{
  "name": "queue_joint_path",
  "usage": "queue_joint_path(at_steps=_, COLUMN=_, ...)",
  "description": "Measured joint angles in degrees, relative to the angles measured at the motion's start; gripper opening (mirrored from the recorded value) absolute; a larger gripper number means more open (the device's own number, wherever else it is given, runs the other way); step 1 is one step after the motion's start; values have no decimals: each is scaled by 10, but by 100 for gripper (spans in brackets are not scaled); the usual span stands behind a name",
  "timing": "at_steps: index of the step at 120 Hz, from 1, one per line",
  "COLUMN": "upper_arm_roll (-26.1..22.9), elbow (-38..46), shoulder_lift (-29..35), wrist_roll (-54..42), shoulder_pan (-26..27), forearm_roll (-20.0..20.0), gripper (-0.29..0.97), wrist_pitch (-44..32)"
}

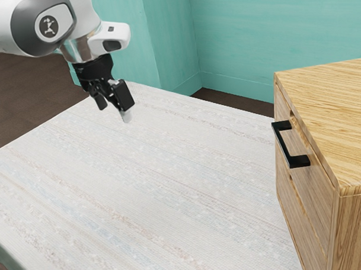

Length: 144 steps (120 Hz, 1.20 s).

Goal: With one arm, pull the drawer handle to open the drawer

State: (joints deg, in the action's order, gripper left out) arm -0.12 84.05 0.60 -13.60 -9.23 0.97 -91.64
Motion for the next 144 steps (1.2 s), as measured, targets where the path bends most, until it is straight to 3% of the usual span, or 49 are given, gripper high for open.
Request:
queue_joint_path(at_steps=19, upper_arm_roll=-1, elbow=-20, shoulder_lift=2, wrist_roll=-17, shoulder_pan=-49, forearm_roll=-2, gripper=68, wrist_pitch=2)
queue_joint_path(at_steps=37, upper_arm_roll=-7, elbow=-118, shoulder_lift=11, wrist_roll=-28, shoulder_pan=-99, forearm_roll=-2, gripper=68, wrist_pitch=21)
queue_joint_path(at_steps=65, upper_arm_roll=-5, elbow=-115, shoulder_lift=5, wrist_roll=-40, shoulder_pan=-95, forearm_roll=-21, gripper=68, wrist_pitch=33)
queue_joint_path(at_steps=73, upper_arm_roll=-3, elbow=-79, shoulder_lift=8, wrist_roll=-43, shoulder_pan=-83, forearm_roll=-28, gripper=68, wrist_pitch=34)
queue_joint_path(at_steps=89, upper_arm_roll=22, elbow=106, shoulder_lift=59, wrist_roll=-32, shoulder_pan=-32, forearm_roll=-37, gripper=68, wrist_pitch=6)
queue_joint_path(at_steps=113, upper_arm_roll=-20, elbow=96, shoulder_lift=80, wrist_roll=32, shoulder_pan=-14, forearm_roll=-47, gripper=68, wrist_pitch=-17)
queue_joint_path(at_steps=123, upper_arm_roll=-23, elbow=130, shoulder_lift=99, wrist_roll=61, shoulder_pan=-7, forearm_roll=-57, gripper=68, wrist_pitch=-20)
queue_joint_path(at_steps=144, upper_arm_roll=-64, elbow=-46, shoulder_lift=-28, wrist_roll=87, shoulder_pan=4, forearm_roll=-73, gripper=68, wrist_pitch=-32)
